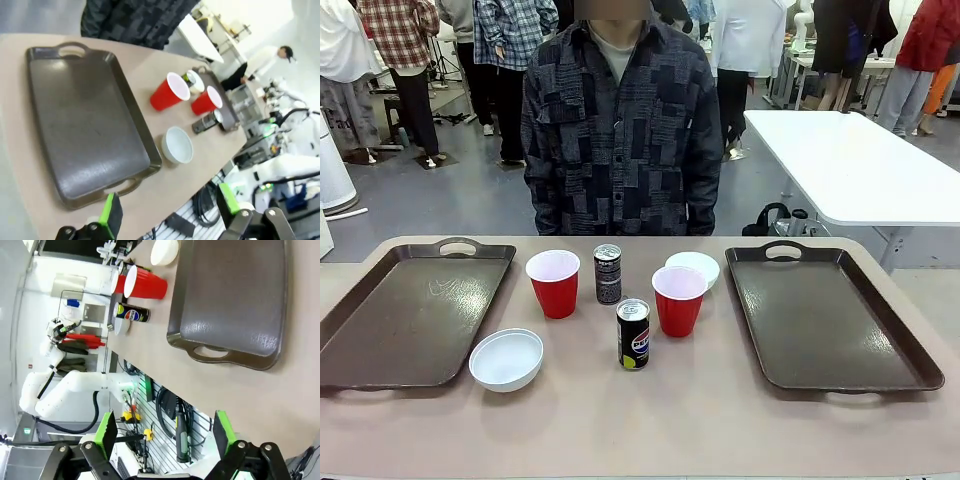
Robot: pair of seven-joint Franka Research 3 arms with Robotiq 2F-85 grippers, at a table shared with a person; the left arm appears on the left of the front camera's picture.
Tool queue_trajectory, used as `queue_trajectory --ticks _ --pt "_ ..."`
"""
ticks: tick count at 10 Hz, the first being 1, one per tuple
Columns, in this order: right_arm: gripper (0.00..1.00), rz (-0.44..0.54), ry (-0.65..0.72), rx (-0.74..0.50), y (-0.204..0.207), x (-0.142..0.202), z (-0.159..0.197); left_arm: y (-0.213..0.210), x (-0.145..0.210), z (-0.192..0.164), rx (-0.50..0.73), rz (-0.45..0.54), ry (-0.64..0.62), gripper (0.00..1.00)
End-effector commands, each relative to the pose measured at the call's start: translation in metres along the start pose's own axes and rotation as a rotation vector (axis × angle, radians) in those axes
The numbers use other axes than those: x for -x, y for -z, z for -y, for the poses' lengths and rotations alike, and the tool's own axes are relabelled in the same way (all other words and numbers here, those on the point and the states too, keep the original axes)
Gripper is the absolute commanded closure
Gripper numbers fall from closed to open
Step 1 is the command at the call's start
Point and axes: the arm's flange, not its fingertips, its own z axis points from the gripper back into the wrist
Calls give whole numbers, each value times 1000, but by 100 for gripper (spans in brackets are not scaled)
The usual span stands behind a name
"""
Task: Prepare tableware on both trays.
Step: Pick up a Picnic Bowl from the table and place it on a Handle tray.
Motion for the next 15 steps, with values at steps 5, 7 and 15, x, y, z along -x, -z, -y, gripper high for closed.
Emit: queue_trajectory --ticks 5,7,15 --pt "0 72 17 -25 -29 3 15 -15 9 -20 33 78 -19 0" --pt "0 125 29 -42 -49 13 22 -32 16 -23 32 105 -28 0" --pt "0 130 80 -27 -57 20 29 -17 17 -10 19 66 -53 0"
